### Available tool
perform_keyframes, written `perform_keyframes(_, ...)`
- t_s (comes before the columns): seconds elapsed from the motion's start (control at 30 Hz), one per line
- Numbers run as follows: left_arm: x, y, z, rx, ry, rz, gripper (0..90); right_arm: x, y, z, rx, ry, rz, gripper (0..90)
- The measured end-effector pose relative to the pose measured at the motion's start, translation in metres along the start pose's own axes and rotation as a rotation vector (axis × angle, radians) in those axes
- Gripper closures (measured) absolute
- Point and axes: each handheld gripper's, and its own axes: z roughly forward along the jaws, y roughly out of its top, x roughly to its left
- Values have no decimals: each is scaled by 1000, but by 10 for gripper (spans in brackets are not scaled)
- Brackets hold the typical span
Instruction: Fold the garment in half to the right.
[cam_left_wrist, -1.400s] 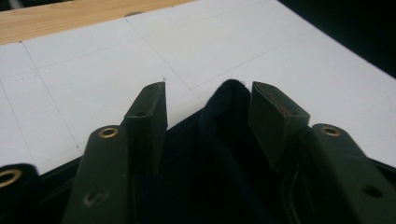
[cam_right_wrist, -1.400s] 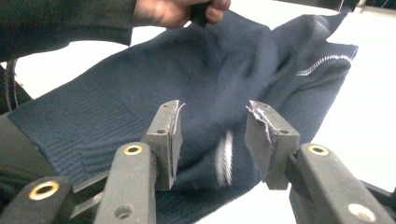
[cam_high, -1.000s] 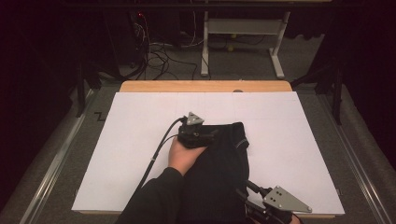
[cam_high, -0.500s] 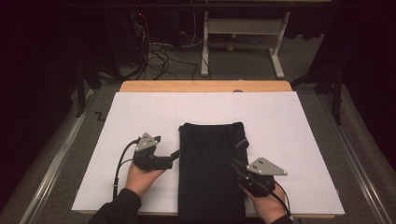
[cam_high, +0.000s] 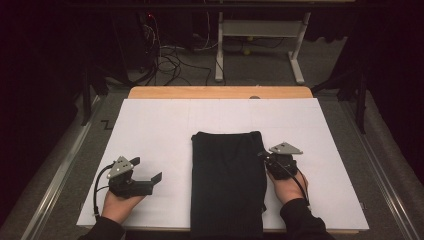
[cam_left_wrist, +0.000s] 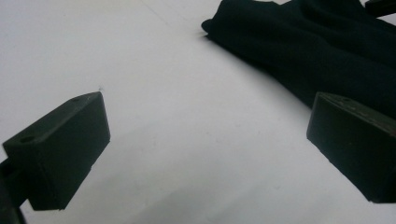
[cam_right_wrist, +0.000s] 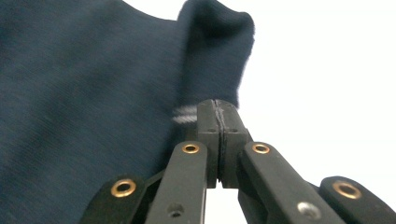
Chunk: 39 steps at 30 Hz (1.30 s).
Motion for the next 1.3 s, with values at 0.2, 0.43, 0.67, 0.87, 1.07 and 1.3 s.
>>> perform_keyframes(0.2, 4, -2, 0, -2, 18, -5, 0, -17, -21, -19, -32, 11, 33, 856)
perform_keyframes(0.43, 5, -2, 3, -2, 13, -9, 0, -28, -51, -50, -159, 107, 73, 512)
perform_keyframes(0.67, 4, -4, 5, -1, -4, -9, 0, -33, -68, -73, -244, 124, 78, 127)
perform_keyframes(0.87, 1, -6, 1, -6, -12, -3, 0, -33, -72, -81, -274, 107, 120, 2)
perform_keyframes(1.07, -1, -5, -3, -38, -18, 7, 0, -30, -71, -92, -325, 132, 99, 0)
perform_keyframes(1.3, -2, -4, -4, -62, -21, 19, 0, -30, -70, -98, -356, 139, 85, 0)
